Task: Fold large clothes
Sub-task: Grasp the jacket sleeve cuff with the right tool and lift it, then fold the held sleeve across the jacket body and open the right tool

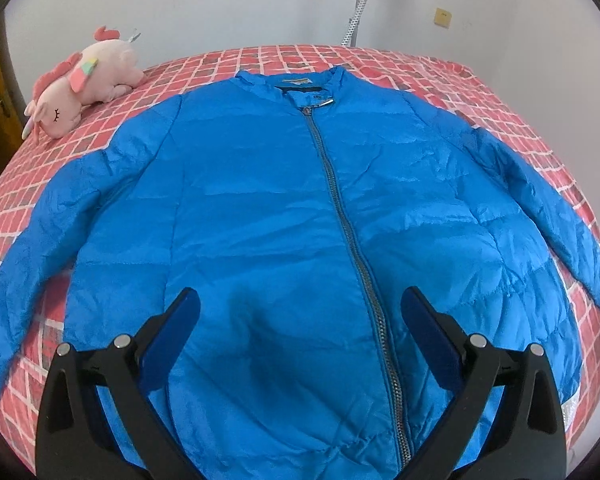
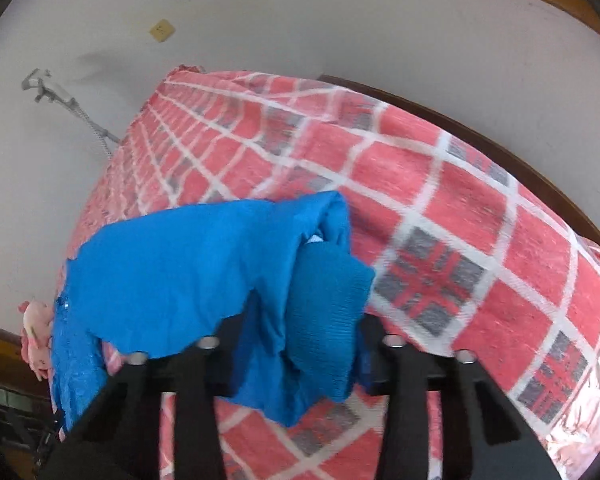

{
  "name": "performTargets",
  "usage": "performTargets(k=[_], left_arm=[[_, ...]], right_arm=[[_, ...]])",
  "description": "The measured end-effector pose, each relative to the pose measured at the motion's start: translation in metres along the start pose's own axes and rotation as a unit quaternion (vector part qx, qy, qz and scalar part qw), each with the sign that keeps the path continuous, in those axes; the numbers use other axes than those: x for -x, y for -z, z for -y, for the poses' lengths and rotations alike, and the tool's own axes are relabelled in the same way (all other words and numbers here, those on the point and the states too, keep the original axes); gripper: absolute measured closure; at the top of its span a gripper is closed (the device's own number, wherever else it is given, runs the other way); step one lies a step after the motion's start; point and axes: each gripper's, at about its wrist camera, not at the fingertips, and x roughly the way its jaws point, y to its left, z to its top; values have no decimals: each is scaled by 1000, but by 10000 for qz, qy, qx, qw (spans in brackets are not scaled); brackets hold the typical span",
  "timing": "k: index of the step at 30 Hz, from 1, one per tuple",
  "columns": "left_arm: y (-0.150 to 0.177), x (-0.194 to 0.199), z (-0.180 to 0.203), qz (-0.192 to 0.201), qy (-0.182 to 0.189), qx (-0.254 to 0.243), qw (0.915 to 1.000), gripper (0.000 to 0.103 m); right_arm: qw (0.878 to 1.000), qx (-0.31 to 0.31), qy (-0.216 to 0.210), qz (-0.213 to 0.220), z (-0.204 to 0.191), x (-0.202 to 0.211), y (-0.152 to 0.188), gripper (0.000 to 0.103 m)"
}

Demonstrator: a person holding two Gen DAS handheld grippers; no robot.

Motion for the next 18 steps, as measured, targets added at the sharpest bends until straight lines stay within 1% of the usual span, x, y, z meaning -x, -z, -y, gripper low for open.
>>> performTargets(k=[1, 3, 5, 8, 9, 12, 14, 15, 18], left_arm=[[-1, 0, -2, -3, 6, 10, 10000, 4], [-3, 0, -4, -10, 45, 51, 10000, 4], [-4, 1, -6, -3, 68, 66, 10000, 4], [-4, 3, -8, 36, 61, 88, 9999, 4], [-4, 4, -9, 43, 73, 102, 9999, 4], [-6, 6, -12, 59, 125, 148, 9998, 4], [-7, 7, -14, 72, 110, 150, 9998, 4], [-8, 7, -16, 80, 92, 153, 9998, 4], [-9, 8, -22, 89, 112, 211, 9997, 4]], right_arm=[[10000, -3, -32, 48, -4, 3, -1, 73], [9995, 47, -239, 197, -16, 14, -3, 75], [9975, 184, -607, 307, -39, 25, -6, 75], [9932, 500, -946, 452, -78, 34, -9, 75], [9909, 630, -1092, 463, -96, 36, -9, 75], [9858, 1023, -1266, 422, -148, 30, -8, 75], [9819, 1261, -1373, 343, -183, 21, -4, 76], [9785, 1413, -1480, 263, -206, 15, -1, 76], [9714, 1788, -1555, 121, -256, -4, 10, 76]])
